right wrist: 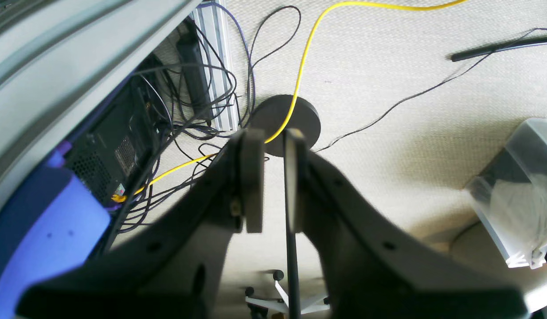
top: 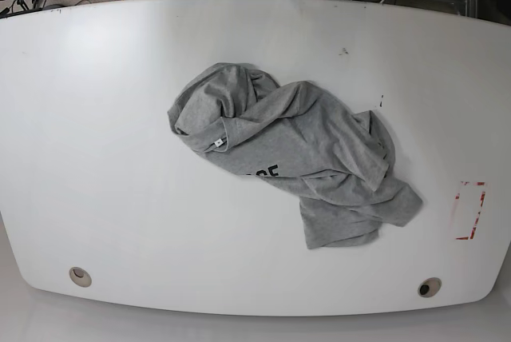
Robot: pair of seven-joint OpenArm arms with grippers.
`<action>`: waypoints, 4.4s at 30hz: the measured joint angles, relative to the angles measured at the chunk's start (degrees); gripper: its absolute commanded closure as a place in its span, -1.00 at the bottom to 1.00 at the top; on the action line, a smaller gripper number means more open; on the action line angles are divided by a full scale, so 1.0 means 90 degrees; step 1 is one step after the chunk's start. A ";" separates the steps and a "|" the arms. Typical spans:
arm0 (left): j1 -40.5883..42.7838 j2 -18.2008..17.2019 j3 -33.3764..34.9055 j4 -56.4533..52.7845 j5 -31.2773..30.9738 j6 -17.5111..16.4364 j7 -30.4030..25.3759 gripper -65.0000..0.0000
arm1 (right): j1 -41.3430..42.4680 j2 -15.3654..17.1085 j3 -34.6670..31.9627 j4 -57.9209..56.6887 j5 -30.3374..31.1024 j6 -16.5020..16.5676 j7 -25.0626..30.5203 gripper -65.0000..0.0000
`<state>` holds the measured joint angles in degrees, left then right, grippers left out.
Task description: Fold the T-shirt properly
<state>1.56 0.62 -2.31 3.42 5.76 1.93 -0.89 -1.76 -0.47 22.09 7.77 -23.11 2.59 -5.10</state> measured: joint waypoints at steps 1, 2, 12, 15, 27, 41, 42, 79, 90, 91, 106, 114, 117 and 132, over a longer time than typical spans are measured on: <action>0.0002 0.0000 0.0000 0.0000 0.0000 0.0002 0.0000 0.03 | -0.0005 0.0000 -0.0002 0.0000 0.0000 0.0000 -0.0002 0.75; 0.0010 0.0000 0.0000 0.0000 -0.0002 0.0036 0.0000 0.03 | -0.0019 0.0000 -0.0034 0.0000 -0.0002 0.0007 -0.0017 0.75; 0.0051 0.0002 0.0017 0.0000 0.0000 0.0051 0.0000 0.03 | -0.0075 0.0000 -0.0044 -0.0015 0.0000 0.0024 -0.0078 0.74; 0.0039 0.0000 0.0024 0.0000 -0.0002 0.0049 -0.0010 0.03 | -0.0073 -0.0002 -0.0041 -0.0012 0.0005 0.0022 -0.0051 0.74; 0.0039 0.0000 0.0024 0.0000 -0.0002 -0.0002 -0.0102 0.04 | -0.0056 -0.0002 -0.0036 -0.0007 0.0107 0.0022 0.0056 0.74; 0.0109 -0.0034 0.0017 0.0005 -0.0002 -0.0046 -0.0316 0.05 | -0.0083 0.0000 -0.0049 -0.0007 0.0168 0.0019 0.0117 0.75; 0.0109 -0.0036 0.0017 0.0005 -0.0002 -0.0046 -0.0318 0.05 | -0.0087 0.0000 -0.0051 -0.0007 0.0168 0.0022 0.0117 0.75; 0.0146 -0.0053 0.0017 0.0005 -0.0005 -0.0044 -0.0338 0.05 | -0.0129 -0.0002 -0.0090 -0.0053 0.0148 0.0029 0.0092 0.75; 0.0143 -0.0051 0.0005 0.0000 -0.0002 -0.0039 -0.0338 0.05 | -0.0148 -0.0002 -0.0119 -0.0097 0.0148 0.0027 0.0092 0.75; 0.0143 -0.0053 0.0005 0.0000 -0.0002 -0.0041 -0.0338 0.05 | -0.0148 0.0000 -0.0119 -0.0097 0.0148 0.0029 0.0090 0.75; 0.0160 -0.0049 0.0002 0.0005 -0.0002 -0.0046 -0.0340 0.07 | -0.0146 0.0000 -0.0129 -0.0097 0.0148 0.0029 0.0092 0.74; 0.0177 -0.0053 0.0005 0.0005 -0.0002 -0.0046 -0.0342 0.05 | -0.0148 0.0000 -0.0131 -0.0085 0.0148 0.0029 0.0090 0.74; 0.0182 -0.0053 0.0005 0.0005 -0.0002 -0.0046 -0.0340 0.05 | -0.0160 0.0000 -0.0131 -0.0085 0.0148 0.0029 0.0090 0.74; 0.0163 -0.0053 0.0005 0.0005 -0.0002 -0.0046 -0.0340 0.04 | -0.0163 -0.0002 -0.0160 -0.0129 0.0148 0.0044 0.0090 0.75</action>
<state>3.03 0.14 -2.26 3.46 5.74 1.52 -3.95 -3.22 -0.49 20.64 6.61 -21.78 2.98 -4.29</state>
